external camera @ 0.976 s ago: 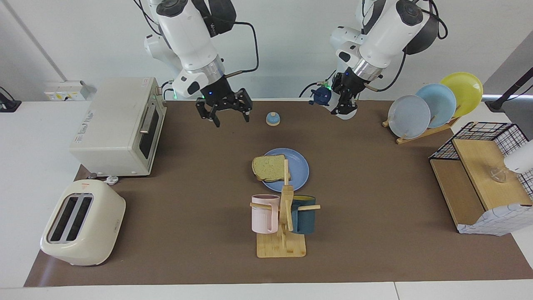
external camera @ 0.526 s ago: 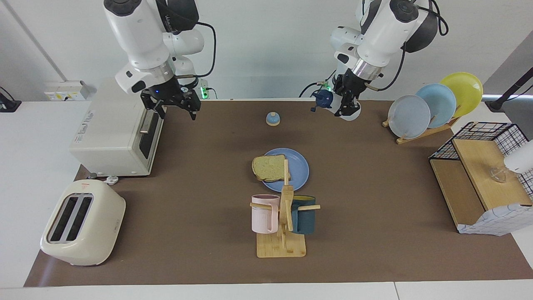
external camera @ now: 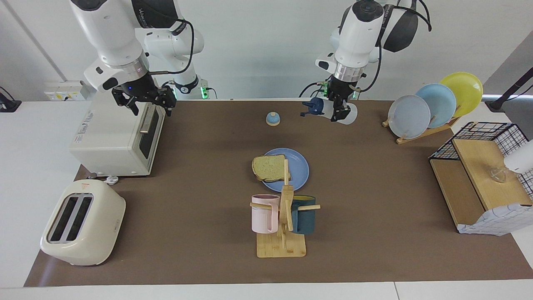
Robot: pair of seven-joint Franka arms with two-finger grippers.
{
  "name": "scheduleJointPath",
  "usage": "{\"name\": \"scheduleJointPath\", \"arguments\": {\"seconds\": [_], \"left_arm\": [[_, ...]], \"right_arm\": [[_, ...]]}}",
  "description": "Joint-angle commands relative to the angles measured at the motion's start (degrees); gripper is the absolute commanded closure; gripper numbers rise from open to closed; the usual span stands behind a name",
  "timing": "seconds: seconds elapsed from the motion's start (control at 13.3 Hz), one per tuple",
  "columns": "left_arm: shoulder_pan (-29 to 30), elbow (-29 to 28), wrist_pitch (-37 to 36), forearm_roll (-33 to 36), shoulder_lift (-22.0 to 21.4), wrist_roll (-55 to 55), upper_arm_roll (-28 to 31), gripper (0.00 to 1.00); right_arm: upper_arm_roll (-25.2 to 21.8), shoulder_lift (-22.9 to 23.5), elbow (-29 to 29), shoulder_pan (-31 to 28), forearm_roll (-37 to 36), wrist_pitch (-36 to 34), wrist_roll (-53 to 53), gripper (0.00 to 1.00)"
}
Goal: Put bread on plate and add seasoning
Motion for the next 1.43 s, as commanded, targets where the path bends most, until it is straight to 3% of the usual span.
{"name": "scheduleJointPath", "arguments": {"seconds": [0.0,0.23,0.68,0.9,1.35], "left_arm": [[-0.7,1.8,-0.1,3.9,1.6,-1.7,-0.5,1.00],[-1.0,2.4,-0.6,8.3,2.6,-2.3,-2.5,1.00],[-2.0,5.9,-1.8,16.3,8.3,-6.6,-5.4,1.00],[-4.1,8.3,-4.2,20.7,11.2,-8.5,-5.5,1.00],[-8.2,12.3,-9.7,29.5,16.8,-12.4,-5.5,1.00]], "right_arm": [[1.2,0.4,0.8,-1.9,-0.9,-1.7,-2.5,0.00],[-1.0,1.4,1.3,-1.2,-1.0,-1.0,-2.7,0.00],[-0.3,1.2,1.2,-2.4,-1.4,-0.3,-2.7,0.00],[3.1,1.5,1.2,-5.7,-1.3,-0.8,-2.7,0.00],[2.4,1.5,1.2,-5.4,-1.0,-0.8,-3.1,0.00]]}}
